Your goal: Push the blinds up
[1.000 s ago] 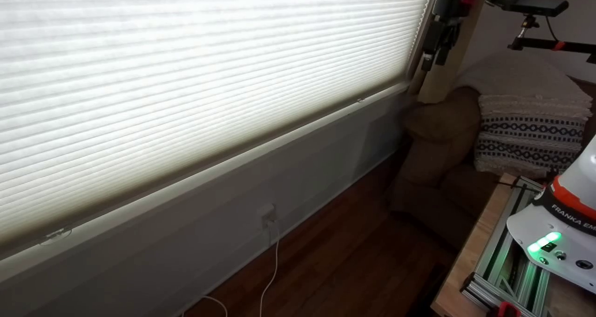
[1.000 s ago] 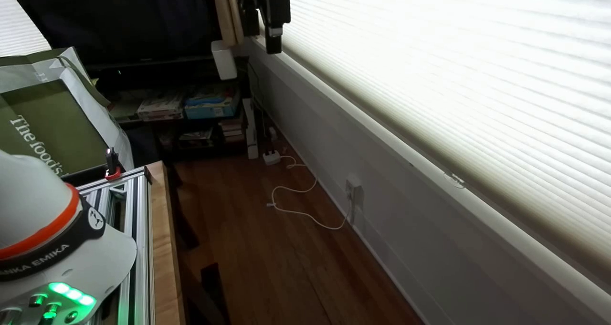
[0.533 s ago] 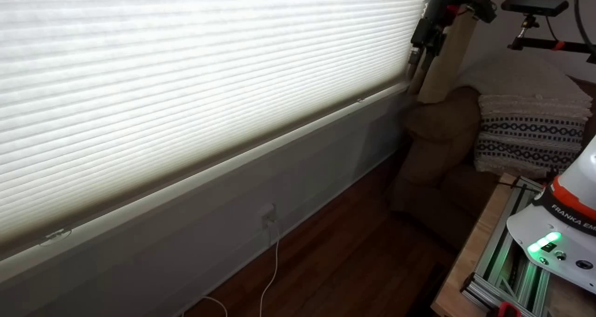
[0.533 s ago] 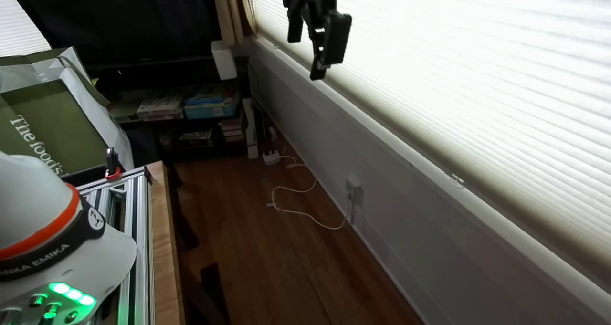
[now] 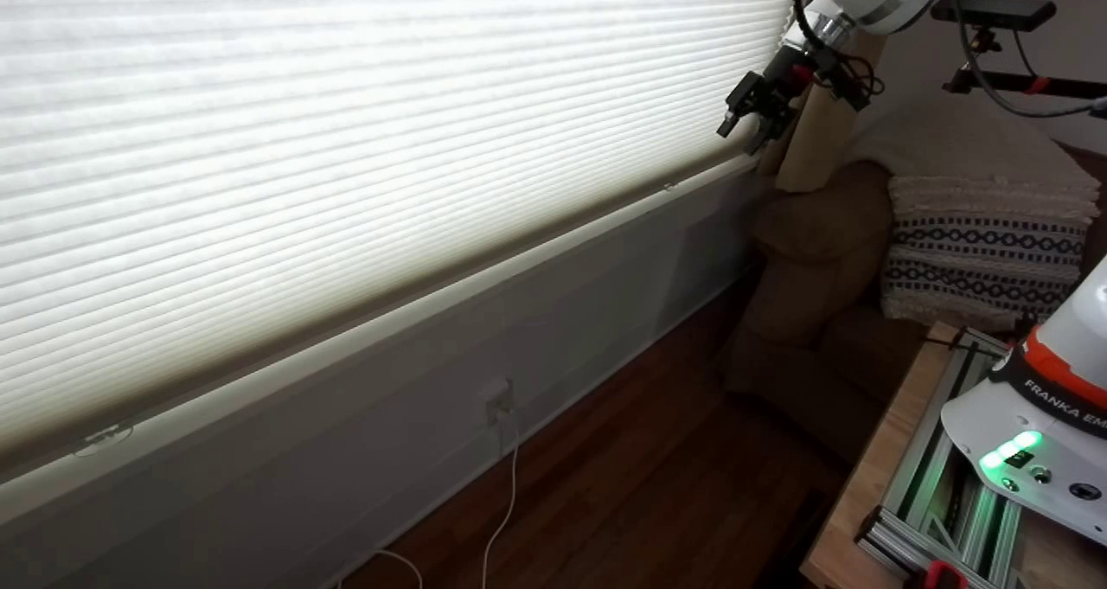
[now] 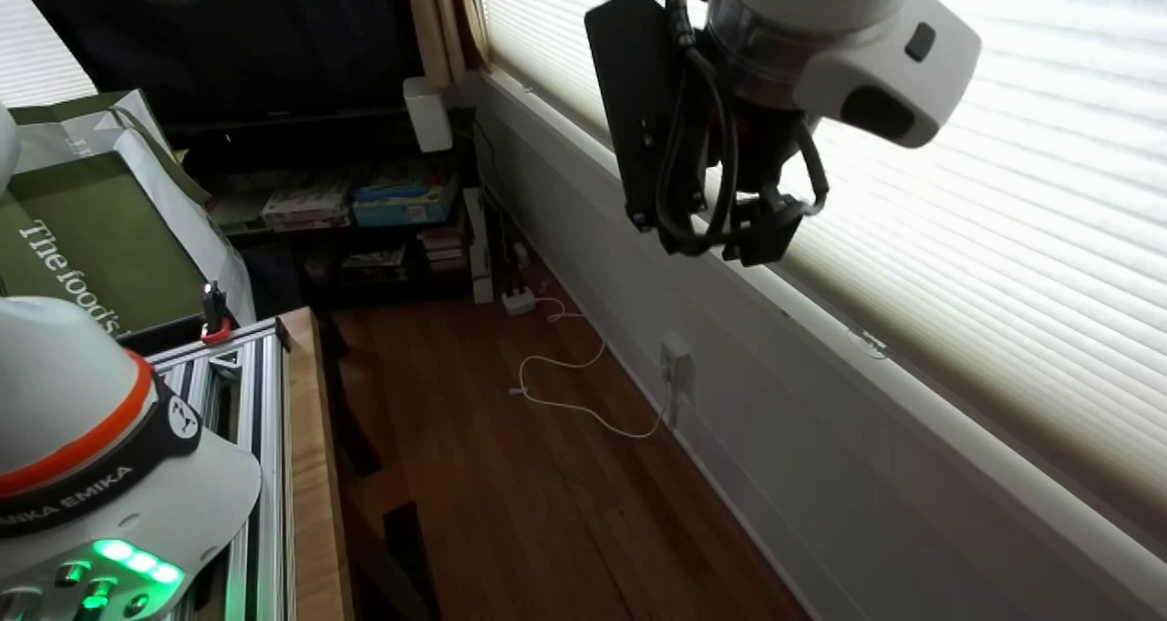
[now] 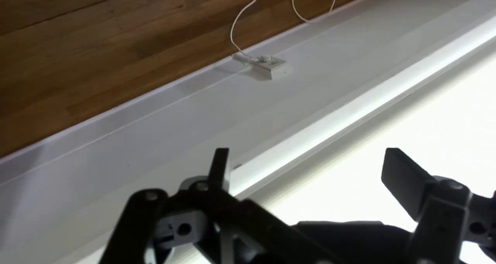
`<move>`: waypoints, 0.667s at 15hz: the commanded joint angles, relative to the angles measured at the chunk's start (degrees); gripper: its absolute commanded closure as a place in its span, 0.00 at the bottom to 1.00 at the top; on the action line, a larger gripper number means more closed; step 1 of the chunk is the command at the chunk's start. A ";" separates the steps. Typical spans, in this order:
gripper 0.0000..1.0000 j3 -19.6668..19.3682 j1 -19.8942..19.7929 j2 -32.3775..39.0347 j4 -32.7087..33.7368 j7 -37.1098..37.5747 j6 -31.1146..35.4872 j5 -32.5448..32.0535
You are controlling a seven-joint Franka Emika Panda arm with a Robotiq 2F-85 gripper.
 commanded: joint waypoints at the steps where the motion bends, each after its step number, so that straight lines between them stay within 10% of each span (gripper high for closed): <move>1: 0.00 1.30 -2.97 6.81 2.61 -5.76 2.13 6.45; 10: 0.00 2.99 -6.33 10.90 4.99 -5.78 2.14 4.00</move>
